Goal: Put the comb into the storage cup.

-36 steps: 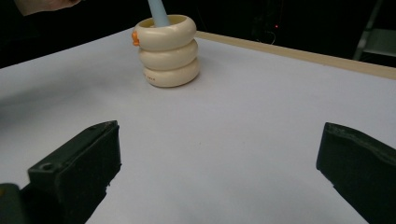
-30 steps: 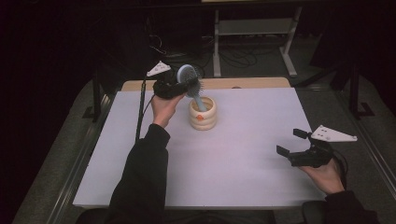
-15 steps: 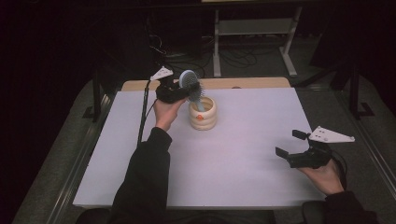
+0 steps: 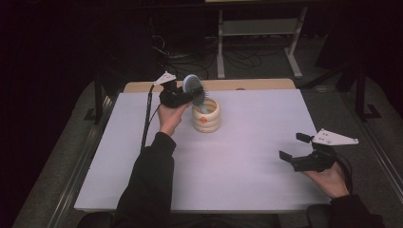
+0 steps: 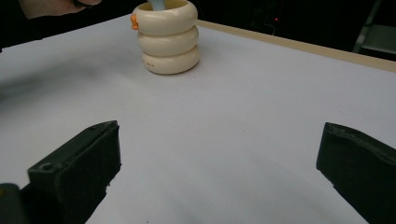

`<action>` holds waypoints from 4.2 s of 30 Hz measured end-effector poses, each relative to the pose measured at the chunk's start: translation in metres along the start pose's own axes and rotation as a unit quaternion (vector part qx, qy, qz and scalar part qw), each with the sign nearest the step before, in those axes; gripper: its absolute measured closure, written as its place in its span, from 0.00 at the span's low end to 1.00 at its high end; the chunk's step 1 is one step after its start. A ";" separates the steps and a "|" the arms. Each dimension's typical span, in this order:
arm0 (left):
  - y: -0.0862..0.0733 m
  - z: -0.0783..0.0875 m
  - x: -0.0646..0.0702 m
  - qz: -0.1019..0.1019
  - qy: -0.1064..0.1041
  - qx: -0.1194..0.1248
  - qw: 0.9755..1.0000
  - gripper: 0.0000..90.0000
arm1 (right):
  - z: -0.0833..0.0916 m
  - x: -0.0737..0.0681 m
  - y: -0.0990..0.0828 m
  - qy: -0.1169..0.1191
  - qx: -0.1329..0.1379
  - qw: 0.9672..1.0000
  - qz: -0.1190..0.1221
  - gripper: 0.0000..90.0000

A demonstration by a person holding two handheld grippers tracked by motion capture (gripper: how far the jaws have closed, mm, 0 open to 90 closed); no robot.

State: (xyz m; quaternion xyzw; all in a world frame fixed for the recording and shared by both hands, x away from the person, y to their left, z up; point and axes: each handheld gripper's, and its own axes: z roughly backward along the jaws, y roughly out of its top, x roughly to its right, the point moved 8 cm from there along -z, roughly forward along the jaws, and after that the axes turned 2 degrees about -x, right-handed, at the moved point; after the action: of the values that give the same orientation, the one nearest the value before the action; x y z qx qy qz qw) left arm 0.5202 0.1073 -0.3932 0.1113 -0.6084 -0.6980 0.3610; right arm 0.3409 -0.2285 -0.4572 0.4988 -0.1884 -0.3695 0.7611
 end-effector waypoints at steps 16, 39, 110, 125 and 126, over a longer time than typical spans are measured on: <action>-0.004 0.014 -0.007 0.021 -0.003 0.030 0.999 0.41 | -0.002 0.000 -0.002 0.004 -0.003 1.000 -0.001 0.00; -0.015 0.056 -0.012 -0.070 0.033 -0.009 0.997 0.00 | -0.003 0.000 -0.005 0.003 -0.008 1.000 0.001 0.00; -0.060 0.172 -0.022 -0.090 0.044 -0.026 0.995 0.00 | -0.001 -0.002 -0.008 0.002 -0.016 1.000 0.005 0.00; -0.079 0.202 -0.025 -0.085 0.060 -0.018 0.994 0.00 | 0.000 -0.001 -0.009 0.001 -0.015 1.000 0.004 0.00; -0.080 0.204 -0.026 -0.085 0.061 -0.018 0.994 0.00 | 0.000 -0.001 -0.009 0.001 -0.015 1.000 0.003 0.00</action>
State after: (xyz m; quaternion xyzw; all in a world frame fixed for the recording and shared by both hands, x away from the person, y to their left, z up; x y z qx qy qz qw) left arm 0.3880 0.2807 -0.4268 0.1989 -0.5608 -0.7289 0.3386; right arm 0.3366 -0.2297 -0.4653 0.4869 -0.1836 -0.3692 0.7700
